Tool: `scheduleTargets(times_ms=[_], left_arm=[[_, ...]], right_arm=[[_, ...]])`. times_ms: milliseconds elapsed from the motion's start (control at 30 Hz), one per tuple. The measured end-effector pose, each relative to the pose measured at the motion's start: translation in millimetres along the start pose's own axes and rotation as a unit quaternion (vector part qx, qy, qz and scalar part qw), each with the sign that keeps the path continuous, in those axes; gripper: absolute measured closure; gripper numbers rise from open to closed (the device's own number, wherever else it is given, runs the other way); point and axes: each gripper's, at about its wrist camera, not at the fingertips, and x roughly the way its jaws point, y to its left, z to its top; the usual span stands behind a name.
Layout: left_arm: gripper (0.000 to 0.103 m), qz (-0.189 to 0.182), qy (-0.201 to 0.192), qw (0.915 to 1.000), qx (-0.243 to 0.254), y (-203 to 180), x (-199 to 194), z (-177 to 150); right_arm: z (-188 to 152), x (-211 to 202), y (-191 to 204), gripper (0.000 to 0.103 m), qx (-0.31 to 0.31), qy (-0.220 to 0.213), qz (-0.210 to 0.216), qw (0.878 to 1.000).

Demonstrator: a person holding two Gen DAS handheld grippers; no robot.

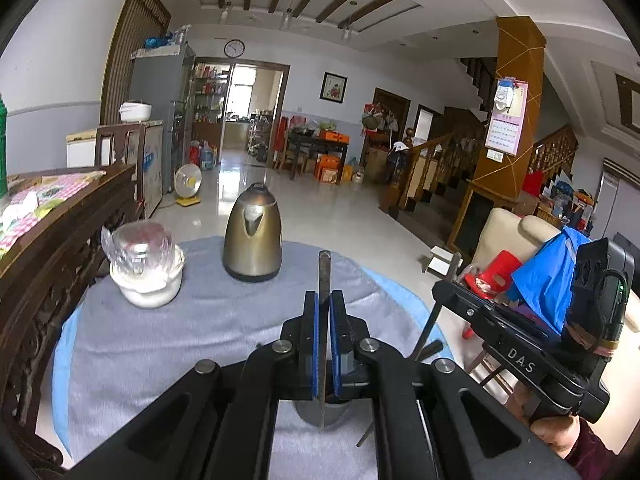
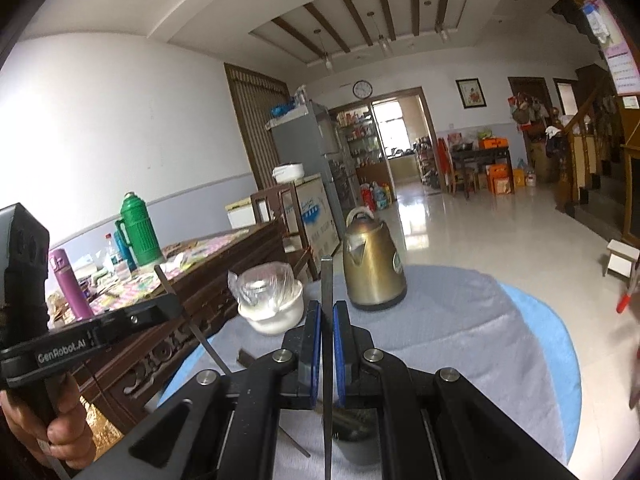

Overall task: Organize utensils
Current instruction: 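Lower the chopsticks into the grey cup with both tools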

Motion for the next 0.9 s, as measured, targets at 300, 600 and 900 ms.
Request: scheduleTargets(times_ms=[300, 600, 900], left_arm=[[0.098, -0.005, -0.034, 0.9994, 0.006, -12.6, -0.4, 27.0], [0.098, 0.005, -0.031, 0.9995, -0.01, -11.6, 27.2, 9.7], [0.098, 0.018, 0.005, 0.9996, -0.023, -9.5, 48.1, -18.1]], right_arm=[[28.2, 6.4, 2.5, 0.097, -0.01, -0.057, -0.039, 0.998], [8.0, 33.3, -1.4, 0.097, -0.017, -0.051, -0.078, 0.995], [-10.4, 34.2, -4.8, 0.096, -0.014, -0.03, -0.076, 0.997]])
